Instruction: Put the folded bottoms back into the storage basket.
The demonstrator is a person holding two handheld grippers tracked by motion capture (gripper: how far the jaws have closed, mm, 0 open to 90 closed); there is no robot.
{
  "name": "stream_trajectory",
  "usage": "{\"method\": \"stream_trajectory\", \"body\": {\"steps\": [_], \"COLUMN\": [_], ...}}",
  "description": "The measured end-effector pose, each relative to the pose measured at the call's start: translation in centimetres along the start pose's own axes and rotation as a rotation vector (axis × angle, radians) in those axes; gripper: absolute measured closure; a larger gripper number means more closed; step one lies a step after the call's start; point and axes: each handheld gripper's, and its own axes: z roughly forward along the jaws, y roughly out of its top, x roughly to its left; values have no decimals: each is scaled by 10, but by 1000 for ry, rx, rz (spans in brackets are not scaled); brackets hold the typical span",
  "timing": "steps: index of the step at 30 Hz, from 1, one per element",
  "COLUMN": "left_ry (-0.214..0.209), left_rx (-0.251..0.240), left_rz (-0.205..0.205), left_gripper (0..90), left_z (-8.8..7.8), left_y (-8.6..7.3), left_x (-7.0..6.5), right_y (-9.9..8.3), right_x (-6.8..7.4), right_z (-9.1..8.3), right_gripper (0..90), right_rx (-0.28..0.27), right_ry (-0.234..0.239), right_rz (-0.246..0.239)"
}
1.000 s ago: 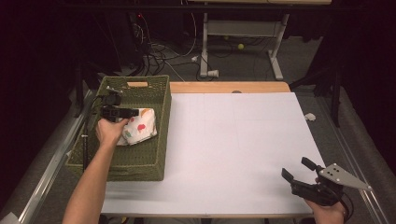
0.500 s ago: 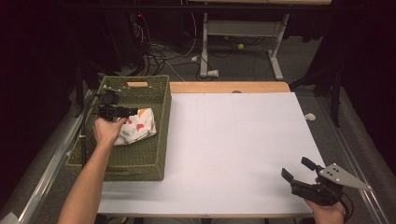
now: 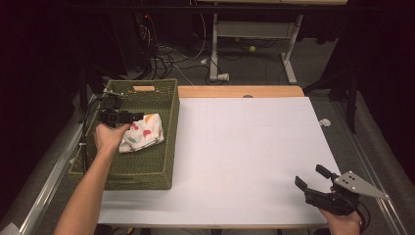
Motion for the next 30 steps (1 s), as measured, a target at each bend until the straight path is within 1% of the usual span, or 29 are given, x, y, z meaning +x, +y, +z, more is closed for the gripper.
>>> {"method": "stream_trajectory", "body": {"steps": [9, 15, 22, 30], "left_ry": [-17, -29, -23, -42], "left_rx": [-21, -34, -39, -60], "left_rz": [18, 16, 30, 35], "left_gripper": [290, 290, 290, 291], "left_z": [-11, -15, -19, -27], "left_y": [-2, -5, -7, -9], "left_x": [-4, -3, -5, -6], "right_y": [0, 0, 0, 0], "right_x": [0, 0, 0, 0], "right_z": [0, 0, 0, -1], "right_gripper": [165, 165, 165, 165], "right_rx": [0, 0, -1, 1], "right_ry": [-4, -4, -5, -5], "right_rz": [-1, 0, 0, 1]}}
